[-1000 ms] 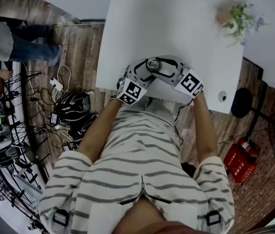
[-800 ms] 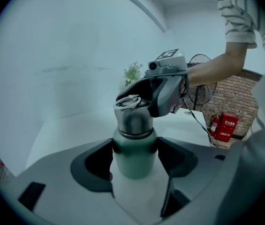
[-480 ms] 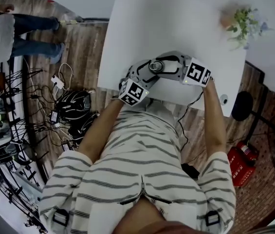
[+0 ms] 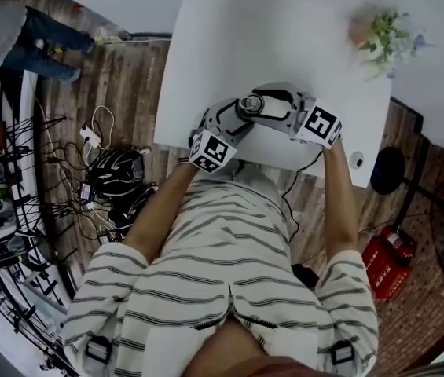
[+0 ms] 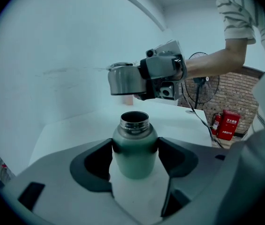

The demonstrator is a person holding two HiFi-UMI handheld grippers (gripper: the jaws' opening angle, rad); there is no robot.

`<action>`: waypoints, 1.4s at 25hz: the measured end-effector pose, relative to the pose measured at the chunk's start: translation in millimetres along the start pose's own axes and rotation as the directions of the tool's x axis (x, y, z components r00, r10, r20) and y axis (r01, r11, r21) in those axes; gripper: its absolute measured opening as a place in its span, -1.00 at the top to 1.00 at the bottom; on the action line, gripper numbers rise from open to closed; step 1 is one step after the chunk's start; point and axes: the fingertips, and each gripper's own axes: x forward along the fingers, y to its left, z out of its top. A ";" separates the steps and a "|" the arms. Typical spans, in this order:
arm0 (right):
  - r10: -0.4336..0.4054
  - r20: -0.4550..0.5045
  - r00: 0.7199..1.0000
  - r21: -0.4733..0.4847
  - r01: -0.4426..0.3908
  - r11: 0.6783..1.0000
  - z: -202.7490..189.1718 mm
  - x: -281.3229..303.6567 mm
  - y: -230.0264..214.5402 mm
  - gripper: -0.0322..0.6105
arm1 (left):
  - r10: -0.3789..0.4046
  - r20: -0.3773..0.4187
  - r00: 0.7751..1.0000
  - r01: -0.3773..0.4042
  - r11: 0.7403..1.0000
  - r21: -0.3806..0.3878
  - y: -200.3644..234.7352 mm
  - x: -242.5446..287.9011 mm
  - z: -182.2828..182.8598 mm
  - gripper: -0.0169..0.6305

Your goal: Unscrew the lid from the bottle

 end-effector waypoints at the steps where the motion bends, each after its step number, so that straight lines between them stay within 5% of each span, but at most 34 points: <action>1: -0.042 0.030 0.999 0.018 0.041 0.999 2.8 -3.4 -2.7 0.16 | 0.004 0.004 1.000 -0.004 1.000 0.002 0.2 0.4 -0.2 0.00; 7: -0.335 0.107 0.936 0.171 0.314 0.934 6.7 -27.3 -9.1 0.16 | 0.009 0.033 0.999 -0.008 1.000 -0.026 -0.5 -5.1 2.8 -0.06; 12: -0.517 0.119 0.848 0.225 0.484 0.846 18.6 -41.6 -5.7 0.16 | 0.057 0.042 0.997 -0.054 0.997 -0.053 2.4 -21.2 7.6 0.00; 18: -0.685 0.119 0.719 0.267 0.641 0.719 36.8 -63.6 -1.9 0.16 | 0.192 0.117 0.974 -0.173 0.973 -0.155 16.9 -52.7 46.5 0.32; 27: -0.804 0.110 0.585 0.278 0.758 0.590 80.1 -93.5 15.9 0.16 | 0.342 0.221 0.913 -0.281 0.922 -0.266 26.9 -106.9 122.1 0.85; 35: -0.831 0.105 0.546 0.246 0.796 0.554 111.5 -115.4 25.7 0.16 | 0.384 0.241 0.891 -0.312 0.905 -0.289 22.0 -134.3 167.0 0.95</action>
